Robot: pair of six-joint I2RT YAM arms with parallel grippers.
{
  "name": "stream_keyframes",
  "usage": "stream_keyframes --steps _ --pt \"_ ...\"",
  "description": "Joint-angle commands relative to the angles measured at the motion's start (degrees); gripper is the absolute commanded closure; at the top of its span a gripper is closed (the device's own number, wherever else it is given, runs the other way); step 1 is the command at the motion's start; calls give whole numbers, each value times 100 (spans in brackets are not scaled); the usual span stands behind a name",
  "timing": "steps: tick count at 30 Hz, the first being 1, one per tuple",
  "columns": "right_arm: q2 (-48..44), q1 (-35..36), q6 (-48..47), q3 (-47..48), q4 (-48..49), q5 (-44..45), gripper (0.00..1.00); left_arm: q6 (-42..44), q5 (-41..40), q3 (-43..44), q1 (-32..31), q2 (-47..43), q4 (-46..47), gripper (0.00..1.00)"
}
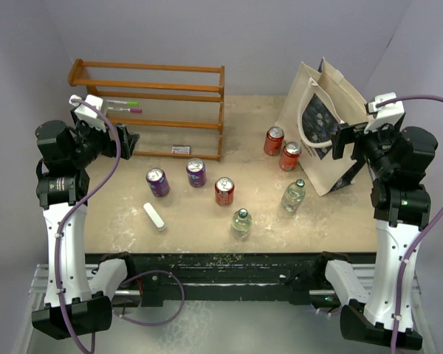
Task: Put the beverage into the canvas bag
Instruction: Move the canvas bag to the center of the board.
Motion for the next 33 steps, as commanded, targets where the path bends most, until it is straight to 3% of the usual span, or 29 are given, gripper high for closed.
stream_keyframes --steps 1,18,26,33 --pt "-40 -35 15 217 13 -104 0 -59 215 50 53 5 308 1" --pt "379 -40 -544 763 -467 -666 0 428 871 51 -8 149 24 1" --pt "935 -31 -653 972 -249 -288 0 981 39 -30 -1012 371 -244 1" --pt "1454 46 -1038 771 92 235 0 1172 188 -3 -1200 738 -323 1"
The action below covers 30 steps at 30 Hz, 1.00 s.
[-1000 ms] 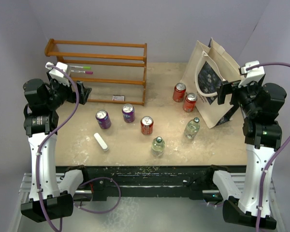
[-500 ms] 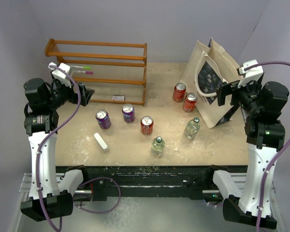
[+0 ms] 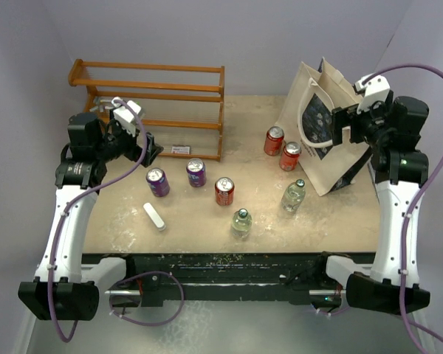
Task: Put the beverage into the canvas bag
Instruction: Move the canvas bag to the center of the board.
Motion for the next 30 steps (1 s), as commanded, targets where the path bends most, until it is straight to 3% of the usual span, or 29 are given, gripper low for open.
stream_keyframes --steps 1,6,12,17,24,30 --pt "224 60 -395 -11 509 461 0 287 4 41 -81 132 20 1" --pt "762 100 -664 76 603 539 1 431 149 58 -282 303 -33 1" --pt "1354 280 -872 274 453 625 13 545 201 216 -547 626 35 1" --pt "1775 356 -1045 519 164 788 35 652 157 483 -832 989 -1 1" --pt "1844 360 -995 834 -762 738 85 695 -113 685 -1291 1347 49 1" --pt "1546 369 -801 914 -1476 700 97 791 -253 931 -1626 1777 -82 1"
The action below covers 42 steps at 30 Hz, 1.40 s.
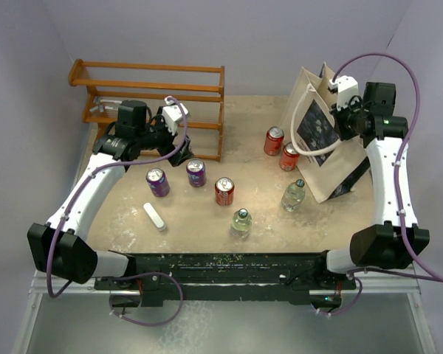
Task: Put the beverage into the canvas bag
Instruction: Move the canvas bag to the center of the board, then pick up the drink from the center of the board.
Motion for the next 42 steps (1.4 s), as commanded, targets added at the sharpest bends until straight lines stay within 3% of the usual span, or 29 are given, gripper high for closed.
stream_keyframes --steps 1,10,12,14,18,20,27,32,38,42 --pt "-453 30 217 239 -727 -8 98 182 -123 422 -214 306 41 1" --pt "-1275 65 406 -481 -1012 -94 97 -2 211 623 -467 673 19 1" --pt "-1402 74 398 -566 -931 -38 83 -31 270 624 -468 668 12 1" --pt "-1471 81 350 -519 -857 -8 62 -76 284 605 -469 650 15 1" --pt "-1550 119 330 -178 -760 -321 34 -69 255 484 -473 473 30 1" --pt "-1544 211 299 21 -785 -612 26 -36 206 418 -468 390 33 1" --pt "-1291 1371 398 162 -567 -768 24 65 13 361 -466 193 -23 1" --pt "-765 1948 409 67 -187 -248 24 163 -96 337 -451 76 -98 1" --pt "331 2160 517 352 251 118 22 221 -102 305 -403 -49 -139 1" --pt "1231 2166 672 675 478 224 14 242 -105 249 -368 -157 -156 1"
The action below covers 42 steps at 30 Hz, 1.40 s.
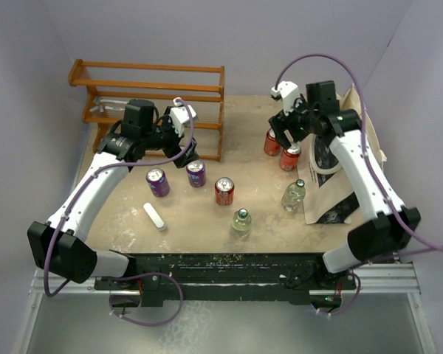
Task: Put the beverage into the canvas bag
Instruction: Pick up the drink from the center of the board.
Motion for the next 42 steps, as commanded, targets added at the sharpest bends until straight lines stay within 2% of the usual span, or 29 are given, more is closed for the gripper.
stream_keyframes --steps 1,10,17,27,37,42 --pt "753 19 252 560 483 329 13 102 18 -31 72 -310 14 1" --pt "2015 -8 618 1348 408 582 12 75 100 -186 202 -496 58 1" --pt "2398 -166 745 1396 479 568 11 29 211 -222 299 -554 80 1" --pt "2803 -403 830 1447 493 -102 12 -41 314 -259 403 -571 129 1" --pt "3283 -475 916 1775 421 -520 22 -65 351 -286 464 -584 151 1" --pt "3268 -475 902 1766 401 -509 38 -90 383 -256 481 -581 161 1"
